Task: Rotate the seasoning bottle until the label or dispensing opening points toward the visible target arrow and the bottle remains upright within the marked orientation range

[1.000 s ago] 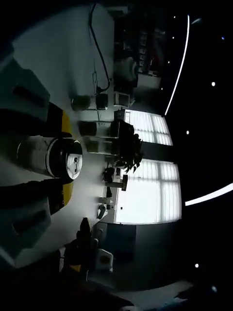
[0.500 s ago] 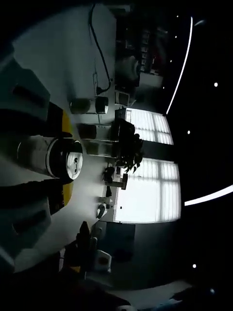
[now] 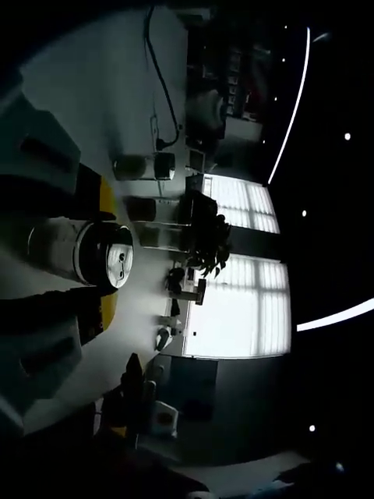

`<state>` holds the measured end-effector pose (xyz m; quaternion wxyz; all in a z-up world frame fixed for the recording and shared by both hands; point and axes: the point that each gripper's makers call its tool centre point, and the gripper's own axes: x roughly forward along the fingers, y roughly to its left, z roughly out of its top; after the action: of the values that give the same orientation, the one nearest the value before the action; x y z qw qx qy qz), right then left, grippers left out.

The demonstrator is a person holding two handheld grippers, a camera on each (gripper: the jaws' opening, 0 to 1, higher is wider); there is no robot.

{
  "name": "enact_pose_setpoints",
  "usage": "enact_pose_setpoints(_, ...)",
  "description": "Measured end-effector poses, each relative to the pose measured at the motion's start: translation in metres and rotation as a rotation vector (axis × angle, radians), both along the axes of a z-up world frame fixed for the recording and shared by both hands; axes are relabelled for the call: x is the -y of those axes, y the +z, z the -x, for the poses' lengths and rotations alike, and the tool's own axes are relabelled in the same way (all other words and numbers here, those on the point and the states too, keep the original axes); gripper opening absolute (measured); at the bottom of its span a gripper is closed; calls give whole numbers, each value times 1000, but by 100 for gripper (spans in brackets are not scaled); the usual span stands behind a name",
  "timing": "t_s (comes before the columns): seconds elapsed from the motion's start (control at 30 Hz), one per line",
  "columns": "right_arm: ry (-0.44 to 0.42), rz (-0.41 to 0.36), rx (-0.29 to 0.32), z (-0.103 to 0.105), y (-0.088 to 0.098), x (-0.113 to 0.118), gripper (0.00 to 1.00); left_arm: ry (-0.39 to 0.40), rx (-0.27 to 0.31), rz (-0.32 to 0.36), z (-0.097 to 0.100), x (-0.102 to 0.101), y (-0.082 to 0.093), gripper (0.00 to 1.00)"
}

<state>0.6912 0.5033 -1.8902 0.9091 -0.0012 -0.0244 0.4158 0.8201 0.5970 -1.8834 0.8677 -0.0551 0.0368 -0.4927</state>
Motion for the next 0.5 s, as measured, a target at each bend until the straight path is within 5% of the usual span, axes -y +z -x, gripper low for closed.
enact_pose_setpoints(0.5, -5, 2, -2, -2, -1, 2, 76, -6, -3, 10, 1, 5, -1, 36)
